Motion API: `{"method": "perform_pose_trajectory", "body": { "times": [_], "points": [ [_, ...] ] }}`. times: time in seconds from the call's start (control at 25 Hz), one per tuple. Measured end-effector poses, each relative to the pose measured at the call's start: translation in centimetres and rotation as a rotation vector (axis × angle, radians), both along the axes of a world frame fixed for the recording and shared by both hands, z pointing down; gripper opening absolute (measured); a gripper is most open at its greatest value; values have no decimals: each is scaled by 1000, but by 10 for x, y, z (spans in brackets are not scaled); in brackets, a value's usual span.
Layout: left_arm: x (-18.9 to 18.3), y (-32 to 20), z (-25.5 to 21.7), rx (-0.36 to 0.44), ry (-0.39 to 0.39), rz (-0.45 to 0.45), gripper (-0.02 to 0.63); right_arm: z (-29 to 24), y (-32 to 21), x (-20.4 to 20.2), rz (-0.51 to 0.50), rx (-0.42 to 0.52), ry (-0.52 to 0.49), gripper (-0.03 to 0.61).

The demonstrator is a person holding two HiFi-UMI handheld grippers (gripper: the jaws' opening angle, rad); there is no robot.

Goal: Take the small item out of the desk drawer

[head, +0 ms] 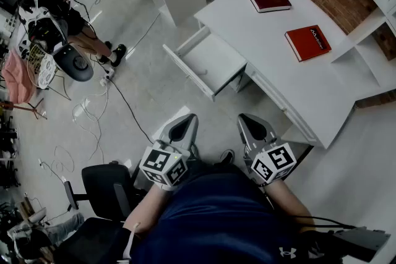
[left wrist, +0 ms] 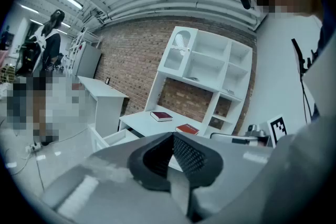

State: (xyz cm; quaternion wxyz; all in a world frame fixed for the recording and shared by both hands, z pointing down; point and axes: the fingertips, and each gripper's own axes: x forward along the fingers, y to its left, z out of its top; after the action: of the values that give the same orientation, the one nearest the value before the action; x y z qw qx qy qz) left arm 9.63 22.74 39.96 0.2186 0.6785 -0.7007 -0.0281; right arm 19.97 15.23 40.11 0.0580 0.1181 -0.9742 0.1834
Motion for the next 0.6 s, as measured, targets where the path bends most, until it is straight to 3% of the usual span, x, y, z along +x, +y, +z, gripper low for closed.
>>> {"method": "perform_pose_trajectory", "body": {
  "times": [0.6],
  "points": [
    [-59,60,12,-11,-29,45,2,12,52,-42,74,-2,83,2]
  ]
}}
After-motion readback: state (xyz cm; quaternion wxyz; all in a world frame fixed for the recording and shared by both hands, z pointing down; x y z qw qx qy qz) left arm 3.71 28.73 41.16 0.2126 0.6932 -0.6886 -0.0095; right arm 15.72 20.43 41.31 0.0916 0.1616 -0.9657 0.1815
